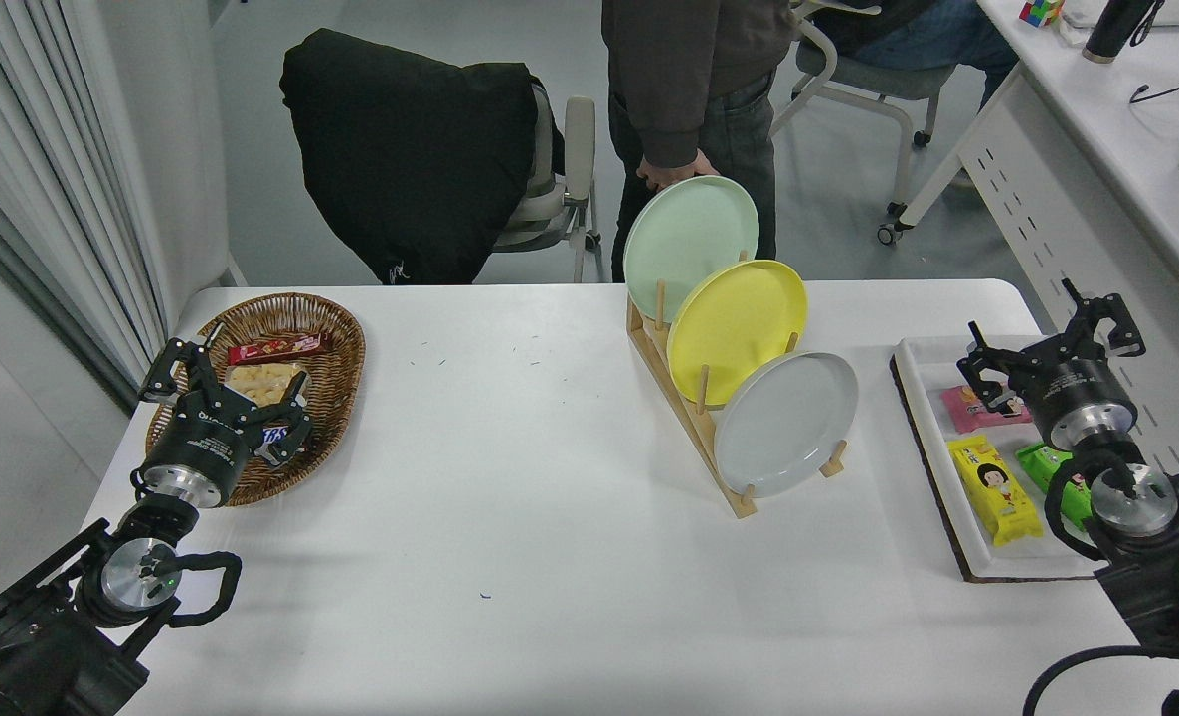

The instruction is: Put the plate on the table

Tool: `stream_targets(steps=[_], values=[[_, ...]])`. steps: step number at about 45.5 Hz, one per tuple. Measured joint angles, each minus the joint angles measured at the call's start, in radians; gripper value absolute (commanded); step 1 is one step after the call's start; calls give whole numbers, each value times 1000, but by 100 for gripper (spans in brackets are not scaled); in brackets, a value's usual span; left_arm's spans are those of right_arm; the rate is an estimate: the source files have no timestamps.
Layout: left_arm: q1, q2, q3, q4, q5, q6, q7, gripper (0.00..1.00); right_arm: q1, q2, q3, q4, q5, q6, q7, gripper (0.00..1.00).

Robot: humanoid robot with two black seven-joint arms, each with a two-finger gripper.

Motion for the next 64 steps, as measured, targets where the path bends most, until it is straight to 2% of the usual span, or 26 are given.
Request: stream_targets(steps=[21, 40, 64], values=[[0, -4, -5, 0, 0, 0, -2, 98, 0, 1, -1, 1, 6, 8, -1, 99], [0, -4, -6, 0, 0, 0, -2, 98, -14, 8, -10, -1, 8, 104, -3, 99], [0, -5, -6, 0, 0, 0, -2, 98, 6, 8, -36, -31, 3, 113, -10, 99]])
